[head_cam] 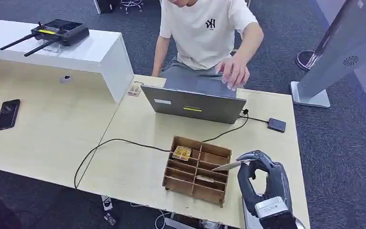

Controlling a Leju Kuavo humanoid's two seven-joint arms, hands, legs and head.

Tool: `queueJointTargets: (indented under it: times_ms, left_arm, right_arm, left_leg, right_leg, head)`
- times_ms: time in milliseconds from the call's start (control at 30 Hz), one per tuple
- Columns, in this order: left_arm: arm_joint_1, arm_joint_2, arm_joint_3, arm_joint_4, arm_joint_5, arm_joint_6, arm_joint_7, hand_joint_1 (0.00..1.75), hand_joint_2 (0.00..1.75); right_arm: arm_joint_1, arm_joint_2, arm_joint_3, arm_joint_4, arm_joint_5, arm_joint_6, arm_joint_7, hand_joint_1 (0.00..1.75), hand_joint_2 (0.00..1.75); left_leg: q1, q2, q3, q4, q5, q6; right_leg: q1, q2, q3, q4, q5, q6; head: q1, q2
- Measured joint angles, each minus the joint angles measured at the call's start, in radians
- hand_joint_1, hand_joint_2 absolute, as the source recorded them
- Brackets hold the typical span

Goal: Pass the card to the sensor for recognition and then transmit it.

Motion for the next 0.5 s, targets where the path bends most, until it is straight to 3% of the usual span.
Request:
queueJointTargets:
  times_ms: [167,500]
  left_arm:
    - [-0.004,0.002,-0.018,0.0,-0.032,-0.016,0.001,0.0,0.0]
    - [-0.058,0.002,-0.089,0.0,-0.101,-0.091,0.05,0.0,0.0]
  right_arm:
    - [-0.073,0.024,0.004,0.024,0.006,0.008,0.023,1.75,1.75]
    - [-0.462,0.12,-0.006,0.313,0.139,0.053,0.2,1.75,1.75]
  left_leg:
    - [0.0,0.002,0.0,0.0,0.0,0.0]
    - [0.0,0.001,0.0,0.0,0.007,-0.002]
  right_leg:
    - [0.0,0.001,-0.001,0.0,0.0,0.0]
    - [0.0,0.001,-0.001,0.001,0.006,0.0]
  head:
    - [0.0,0.0]
    - [0.0,0.0]
